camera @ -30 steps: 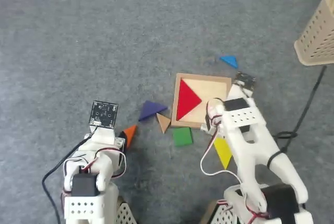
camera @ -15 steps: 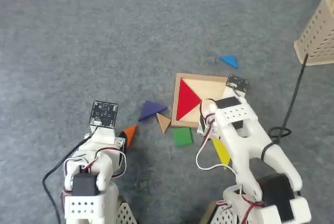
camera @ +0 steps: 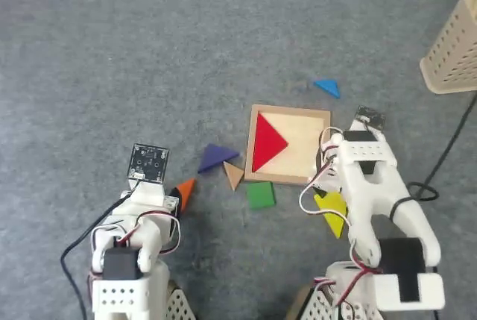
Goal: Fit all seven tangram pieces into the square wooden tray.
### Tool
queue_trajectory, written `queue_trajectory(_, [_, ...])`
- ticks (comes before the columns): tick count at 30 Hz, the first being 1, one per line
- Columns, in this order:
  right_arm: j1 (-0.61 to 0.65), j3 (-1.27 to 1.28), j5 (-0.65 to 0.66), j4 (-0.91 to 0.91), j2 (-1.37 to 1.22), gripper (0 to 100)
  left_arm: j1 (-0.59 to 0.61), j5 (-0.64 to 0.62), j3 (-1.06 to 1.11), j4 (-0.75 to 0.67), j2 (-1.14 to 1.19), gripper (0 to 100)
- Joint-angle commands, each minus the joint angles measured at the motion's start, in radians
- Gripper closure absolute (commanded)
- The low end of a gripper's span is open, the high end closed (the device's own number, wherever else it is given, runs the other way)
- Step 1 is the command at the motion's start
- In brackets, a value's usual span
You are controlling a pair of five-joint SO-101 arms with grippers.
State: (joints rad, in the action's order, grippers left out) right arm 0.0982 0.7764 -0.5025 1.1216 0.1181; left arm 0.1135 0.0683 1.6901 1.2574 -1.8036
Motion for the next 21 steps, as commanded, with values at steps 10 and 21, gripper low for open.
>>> queue_trajectory(10, [0.021, -0.017, 0.264, 0.039, -0.022, 73.9, 0.000, -0.005, -0.005, 0.006, -0.015, 87])
queue_trajectory(21, [0.159, -0.017, 0.345, 0.036, -0.015, 59.2, 0.000, -0.005, -0.005, 0.006, -0.015, 87])
